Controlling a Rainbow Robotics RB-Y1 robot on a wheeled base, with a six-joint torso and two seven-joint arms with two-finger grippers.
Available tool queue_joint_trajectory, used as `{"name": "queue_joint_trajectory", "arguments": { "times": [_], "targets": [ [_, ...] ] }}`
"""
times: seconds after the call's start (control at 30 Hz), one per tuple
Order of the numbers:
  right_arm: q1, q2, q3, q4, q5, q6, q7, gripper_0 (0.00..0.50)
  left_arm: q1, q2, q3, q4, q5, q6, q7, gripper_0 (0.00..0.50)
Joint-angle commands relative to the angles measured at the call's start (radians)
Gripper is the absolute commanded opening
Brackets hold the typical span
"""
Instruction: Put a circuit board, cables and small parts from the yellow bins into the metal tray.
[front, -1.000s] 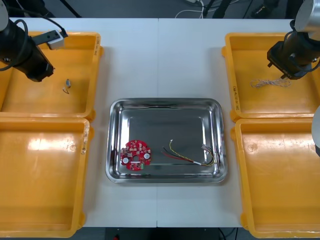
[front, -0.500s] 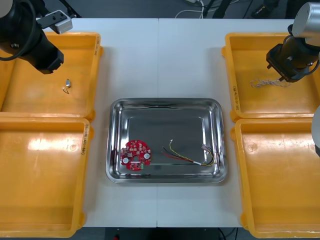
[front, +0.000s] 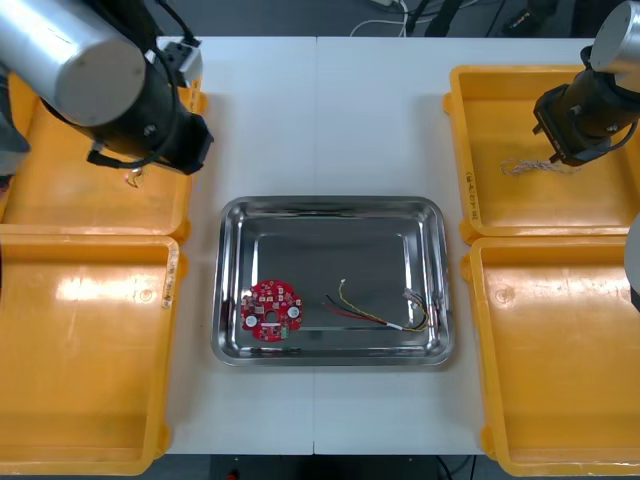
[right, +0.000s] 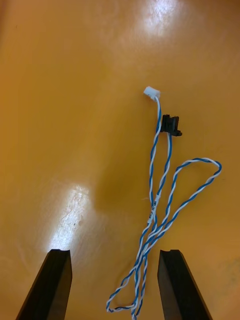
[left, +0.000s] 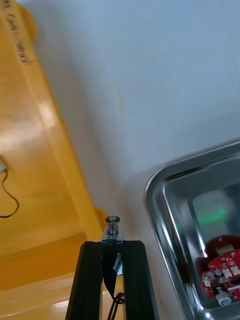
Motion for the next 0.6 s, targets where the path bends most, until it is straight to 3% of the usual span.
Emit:
{"name": "queue_joint_trajectory", "arguments": {
  "times": [0.03,0.33,0.6],
  "targets": [
    [0.009,-0.003,-0.007,-0.012,-0.032,-0.027,-0.034,0.5,0.005,-0.046,-0.087,-0.074,-0.033,0.008,0.066,0.0],
    [0.045,-0.005,-0.006,-0.012,-0.06,-0.045,-0.048,0.5,0.011,-0.097,-0.25,-0.096,-0.091,-0.024,0.291,0.0],
    [0.065,-0.005,0.003,-0.012,-0.087,-0.044,-0.068,0.5,0.057,-0.106,-0.378,-0.074,-0.15,-0.148,0.457,0.0]
  ]
}}
